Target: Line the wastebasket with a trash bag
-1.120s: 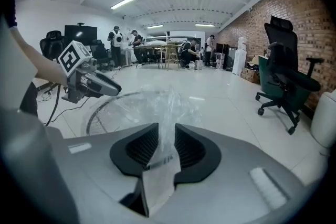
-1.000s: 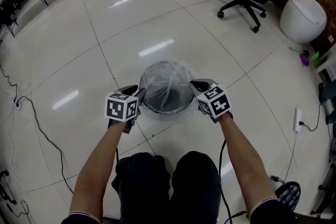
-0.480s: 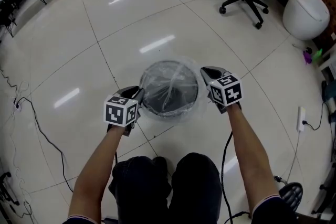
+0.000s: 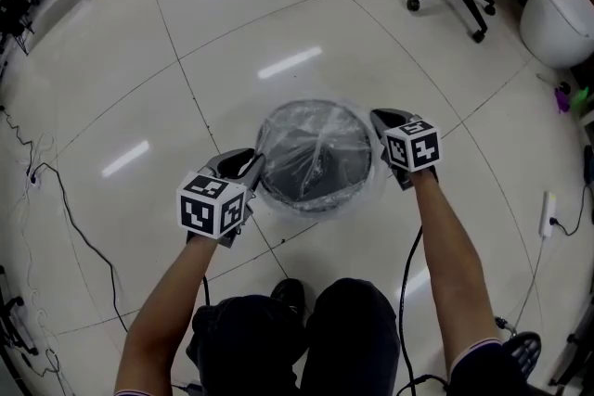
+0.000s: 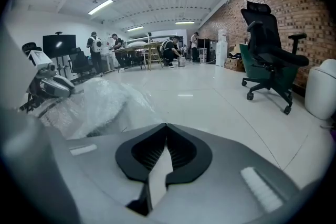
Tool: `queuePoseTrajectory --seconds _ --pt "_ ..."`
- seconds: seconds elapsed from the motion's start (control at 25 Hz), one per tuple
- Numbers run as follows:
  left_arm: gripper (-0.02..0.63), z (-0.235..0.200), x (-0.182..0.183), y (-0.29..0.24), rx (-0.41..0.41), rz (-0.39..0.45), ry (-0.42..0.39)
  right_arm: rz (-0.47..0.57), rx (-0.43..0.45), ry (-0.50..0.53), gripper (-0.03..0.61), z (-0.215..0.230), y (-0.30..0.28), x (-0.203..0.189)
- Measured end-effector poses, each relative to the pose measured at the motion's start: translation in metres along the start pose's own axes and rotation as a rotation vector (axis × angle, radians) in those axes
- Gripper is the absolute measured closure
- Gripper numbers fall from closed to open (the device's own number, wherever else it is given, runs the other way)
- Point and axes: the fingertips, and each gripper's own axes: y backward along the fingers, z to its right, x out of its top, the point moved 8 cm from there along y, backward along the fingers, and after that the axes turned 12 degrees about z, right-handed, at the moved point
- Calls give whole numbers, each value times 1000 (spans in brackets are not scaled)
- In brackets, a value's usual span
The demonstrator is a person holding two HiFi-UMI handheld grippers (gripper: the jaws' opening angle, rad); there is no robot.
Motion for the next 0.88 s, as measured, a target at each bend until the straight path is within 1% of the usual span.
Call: queuePoseTrajectory --seconds 0.2,0.44,0.88 --pt "517 -2 -1 3 -21 33 20 -21 32 -40 575 5 -19 -21" --pt "517 -3 -2 6 -38 71 31 -50 49 -57 575 3 -35 -44" --pt "517 -4 -2 7 -47 101 43 -62 72 -144 577 -5 -44 -89"
